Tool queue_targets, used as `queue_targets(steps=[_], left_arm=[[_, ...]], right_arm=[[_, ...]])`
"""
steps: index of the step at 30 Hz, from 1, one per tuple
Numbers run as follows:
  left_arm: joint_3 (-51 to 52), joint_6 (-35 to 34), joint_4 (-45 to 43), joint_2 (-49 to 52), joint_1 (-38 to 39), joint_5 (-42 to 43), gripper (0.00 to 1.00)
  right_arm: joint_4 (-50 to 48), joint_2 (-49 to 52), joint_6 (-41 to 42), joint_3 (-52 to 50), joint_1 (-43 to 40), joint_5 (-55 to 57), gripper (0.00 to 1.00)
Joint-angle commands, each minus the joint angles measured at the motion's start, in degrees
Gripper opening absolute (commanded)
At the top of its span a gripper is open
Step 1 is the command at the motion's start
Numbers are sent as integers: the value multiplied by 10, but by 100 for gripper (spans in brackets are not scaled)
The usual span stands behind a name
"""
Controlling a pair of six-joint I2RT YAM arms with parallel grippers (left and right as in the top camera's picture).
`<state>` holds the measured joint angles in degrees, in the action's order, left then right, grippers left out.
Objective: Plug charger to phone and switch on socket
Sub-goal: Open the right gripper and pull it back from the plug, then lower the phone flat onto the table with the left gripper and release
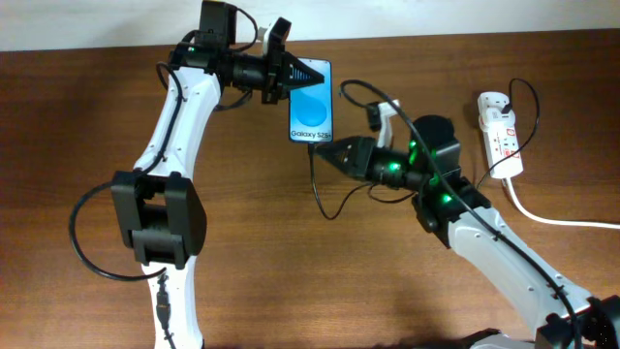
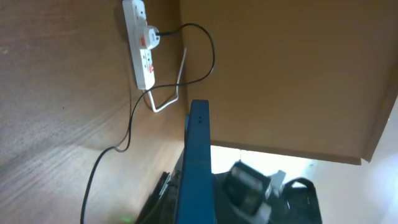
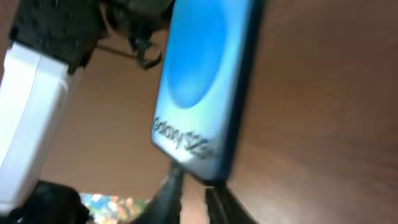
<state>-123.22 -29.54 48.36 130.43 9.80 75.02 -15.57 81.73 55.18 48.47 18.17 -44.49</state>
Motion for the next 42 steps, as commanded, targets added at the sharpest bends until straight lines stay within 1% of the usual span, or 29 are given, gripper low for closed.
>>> queue_targets(steps=[1,3,6,7,9,11,13,14,16,18,19,20,21,25,26,29,31,32,34,35,37,40,42], left_arm=[[-6,9,1,-3,-11,25,0],[-6,9,1,-3,-14,16,0],[-6,10,-11,-3,-19,16,0],[-6,22,-14,-3,-22,16,0],[-6,96,-10,-3,-30,17,0],[-6,165,6,-3,-34,17,0],[-6,219,12,-3,-34,17,0],[-6,287,27,-3,-33,16,0],[-6,375,71,-3,-33,7,0],[-6,390,110,-3,-33,-69,0],[-6,404,123,-3,-33,-92,0],[-6,415,129,-3,-33,-96,0],[-6,419,133,-3,-33,-100,0],[-5,413,165,5,-22,-165,0],[-5,399,170,10,-19,-176,0],[-5,318,165,39,-16,-214,0],[-5,284,153,64,-17,-218,0],[-5,263,149,71,-17,-231,0],[-5,212,147,85,-17,-282,0],[-5,205,146,89,-17,-297,0],[-5,201,142,94,-17,-354,0],[-5,197,141,94,-17,-395,0],[-3,165,141,94,-17,-419,0]], right_arm=[[-3,4,-7,12,-6,29,28],[-3,4,-7,12,-6,29,30],[-3,4,-9,12,-6,28,37],[-3,4,-13,12,-6,28,38],[-2,4,-39,12,-10,24,44],[2,4,-51,12,-28,10,47],[9,4,-57,12,-49,-5,49],[26,4,-75,12,-62,-5,49],[71,4,-109,12,-79,7,49],[122,4,-146,12,-90,40,50],[144,4,-165,12,-92,61,50],[160,4,-176,12,-92,80,50],[171,4,-182,12,-92,93,51],[206,4,-194,13,-92,124,54],[211,4,-194,13,-92,129,54],[259,4,-198,23,-92,162,58],[314,4,-223,52,-92,185,62],[345,4,-233,71,-92,200,62],[421,4,-257,117,-92,237,63],[441,4,-266,130,-92,247,63],[497,4,-295,168,-92,275,63],[516,4,-304,180,-92,285,63],[519,4,-304,180,-92,285,63]])
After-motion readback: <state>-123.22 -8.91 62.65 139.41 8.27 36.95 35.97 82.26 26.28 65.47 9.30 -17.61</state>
